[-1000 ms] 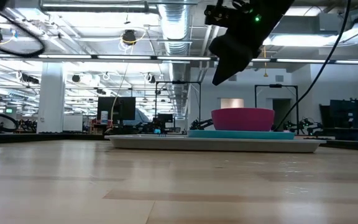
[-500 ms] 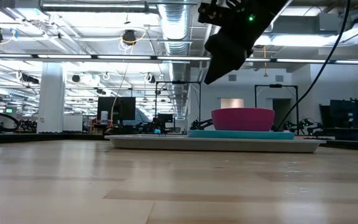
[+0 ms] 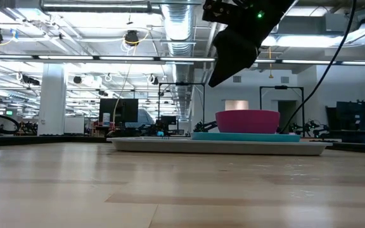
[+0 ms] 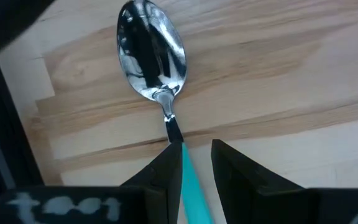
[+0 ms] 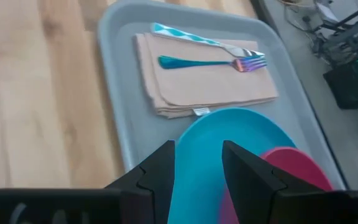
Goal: Set up tray
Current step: Put the blue spoon to the right of the blue fork on the brown napkin
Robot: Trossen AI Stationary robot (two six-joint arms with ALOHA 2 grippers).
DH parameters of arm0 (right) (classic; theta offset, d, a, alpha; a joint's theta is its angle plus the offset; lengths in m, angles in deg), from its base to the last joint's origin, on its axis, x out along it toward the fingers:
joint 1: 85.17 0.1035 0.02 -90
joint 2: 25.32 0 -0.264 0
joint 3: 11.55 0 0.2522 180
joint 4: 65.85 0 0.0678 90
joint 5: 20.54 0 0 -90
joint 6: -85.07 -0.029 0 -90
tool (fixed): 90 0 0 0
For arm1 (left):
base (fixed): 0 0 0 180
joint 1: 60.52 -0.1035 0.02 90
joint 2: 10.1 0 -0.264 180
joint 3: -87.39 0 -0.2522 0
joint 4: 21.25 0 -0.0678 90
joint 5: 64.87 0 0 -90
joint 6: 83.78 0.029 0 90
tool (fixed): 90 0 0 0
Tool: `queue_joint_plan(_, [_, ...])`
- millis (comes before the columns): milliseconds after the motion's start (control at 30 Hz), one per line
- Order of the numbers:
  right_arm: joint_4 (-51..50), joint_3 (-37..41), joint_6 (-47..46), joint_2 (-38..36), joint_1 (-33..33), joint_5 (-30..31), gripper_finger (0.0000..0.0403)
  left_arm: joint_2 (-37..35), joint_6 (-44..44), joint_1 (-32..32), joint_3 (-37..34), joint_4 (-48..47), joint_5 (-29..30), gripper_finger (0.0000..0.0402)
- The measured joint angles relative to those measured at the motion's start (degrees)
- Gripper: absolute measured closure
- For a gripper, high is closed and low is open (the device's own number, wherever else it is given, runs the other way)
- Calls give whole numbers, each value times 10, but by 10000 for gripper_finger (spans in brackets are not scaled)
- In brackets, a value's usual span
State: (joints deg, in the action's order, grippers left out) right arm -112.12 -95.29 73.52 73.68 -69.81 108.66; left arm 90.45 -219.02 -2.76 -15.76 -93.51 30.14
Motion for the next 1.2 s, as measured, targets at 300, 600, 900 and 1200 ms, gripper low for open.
queue_joint_plan(300, [0, 0, 0, 0, 31, -19, 274, 0, 4, 1, 0, -5, -1, 326])
queue_joint_plan(600, [0, 0, 0, 0, 66, -19, 274, 47, 3, 4, 0, -7, -32, 326])
queue_joint_plan(900, [2, 0, -1, 0, 75, -19, 274, 56, -4, 5, 0, -11, -26, 326])
queue_joint_plan(1200, [2, 0, -1, 0, 74, -19, 274, 88, 0, 0, 3, 22, -4, 355])
